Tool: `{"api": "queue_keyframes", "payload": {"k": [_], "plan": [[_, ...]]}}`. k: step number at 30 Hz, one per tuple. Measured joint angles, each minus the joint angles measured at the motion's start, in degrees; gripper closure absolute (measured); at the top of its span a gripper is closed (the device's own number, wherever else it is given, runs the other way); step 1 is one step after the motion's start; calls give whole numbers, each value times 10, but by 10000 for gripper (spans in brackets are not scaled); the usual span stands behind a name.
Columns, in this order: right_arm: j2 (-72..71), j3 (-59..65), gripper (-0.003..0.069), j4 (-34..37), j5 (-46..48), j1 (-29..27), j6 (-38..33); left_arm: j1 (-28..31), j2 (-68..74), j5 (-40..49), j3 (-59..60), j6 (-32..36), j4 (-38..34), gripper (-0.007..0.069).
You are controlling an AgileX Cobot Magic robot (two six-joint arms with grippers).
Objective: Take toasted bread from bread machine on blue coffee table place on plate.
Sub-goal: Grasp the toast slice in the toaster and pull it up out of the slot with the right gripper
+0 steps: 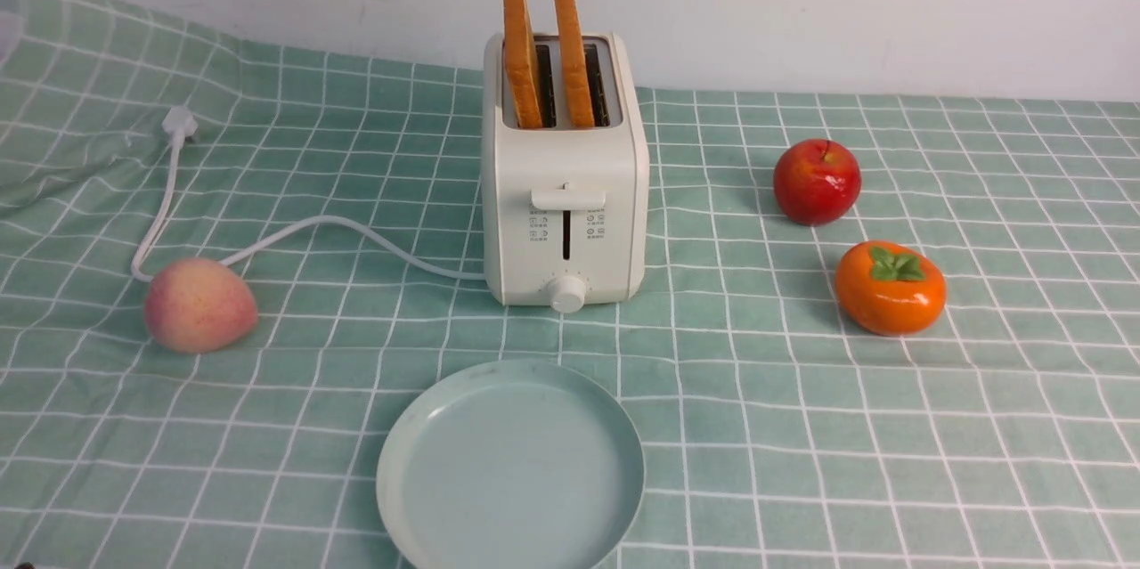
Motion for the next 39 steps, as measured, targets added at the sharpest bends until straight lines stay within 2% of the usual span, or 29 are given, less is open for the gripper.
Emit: {"api": "queue_keyframes", "payload": {"k": [5,9,12,15,17,19,23,33,35,39], "plan": [[0,0,419,0,0,0,0,0,0,-70,0,-44,0,386],[0,1,419,-3,-13,0,6,0,0,-162,0,-131,0,386],[0,4,419,16,-51,0,30,0,0,-225,0,-184,0,386],[0,4,419,46,-142,0,85,0,0,-275,0,-228,1,386],[0,4,419,48,-169,0,98,0,0,-284,0,-234,3,386],[0,4,419,45,-235,0,111,0,0,-293,0,-239,5,386],[0,4,419,44,-289,0,115,0,0,-298,0,-242,5,386],[0,4,421,44,-315,0,115,0,0,-306,0,-242,5,386],[0,-1,438,47,-343,0,132,0,0,-308,0,-242,5,386],[4,-60,491,36,-324,0,189,0,0,-333,0,-242,5,388]]}}
